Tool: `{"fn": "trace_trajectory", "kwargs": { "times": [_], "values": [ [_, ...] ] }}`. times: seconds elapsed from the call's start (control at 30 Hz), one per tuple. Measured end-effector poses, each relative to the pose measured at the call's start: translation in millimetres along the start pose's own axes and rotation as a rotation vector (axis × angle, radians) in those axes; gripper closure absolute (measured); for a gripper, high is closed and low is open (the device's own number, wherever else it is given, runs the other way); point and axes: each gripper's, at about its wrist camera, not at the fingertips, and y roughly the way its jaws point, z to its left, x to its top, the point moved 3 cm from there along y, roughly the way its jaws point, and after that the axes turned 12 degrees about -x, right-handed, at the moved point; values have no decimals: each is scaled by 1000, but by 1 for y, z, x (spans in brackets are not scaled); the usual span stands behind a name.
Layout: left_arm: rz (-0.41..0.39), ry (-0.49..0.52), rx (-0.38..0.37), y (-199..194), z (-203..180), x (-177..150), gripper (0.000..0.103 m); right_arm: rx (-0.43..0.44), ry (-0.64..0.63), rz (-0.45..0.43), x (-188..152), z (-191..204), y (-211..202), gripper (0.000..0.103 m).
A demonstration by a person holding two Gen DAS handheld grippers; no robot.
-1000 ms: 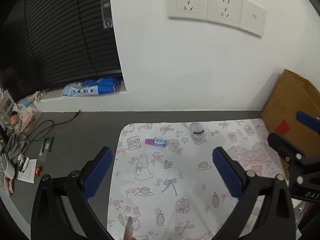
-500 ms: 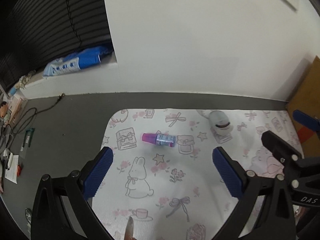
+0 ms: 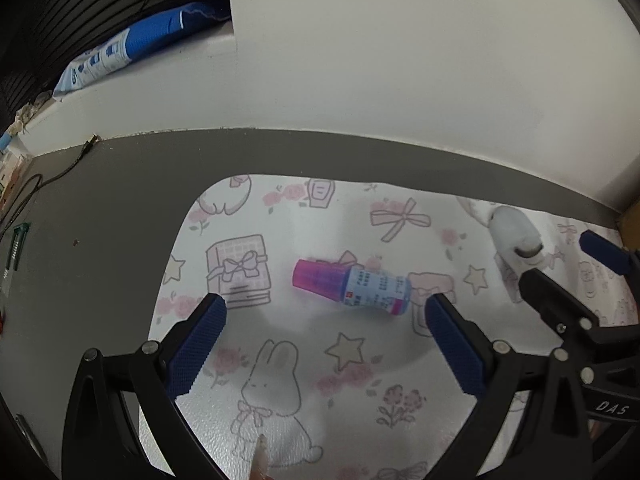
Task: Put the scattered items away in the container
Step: 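Grasp the white round jar with the right gripper while the left grasps the pink-blue bottle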
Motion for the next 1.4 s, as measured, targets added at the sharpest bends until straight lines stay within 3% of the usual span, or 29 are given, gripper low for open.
{"fn": "trace_trajectory", "kwargs": {
  "times": [0.27,0.43,0.73,0.77,1.07,1.13,1.4],
  "values": [
    [-17,18,20,1,-3,2,4,42,9,39,-1,-3,19,4],
    [-10,21,19,-3,-9,1,6,-18,-47,37,-2,3,16,28],
    [-5,84,-16,-17,-36,-4,42,-24,-46,48,-1,-3,7,62],
    [-4,88,-17,-18,-39,-4,46,-22,-44,50,-1,-4,6,62],
    [0,69,-17,-29,-48,-9,46,-10,-43,55,-2,-10,-1,63],
    [2,68,-18,-22,-31,0,46,-5,-39,55,-1,-11,-3,63],
    [-17,89,-23,-29,-29,10,46,-2,-9,52,-3,-24,-11,64]
  ]
}}
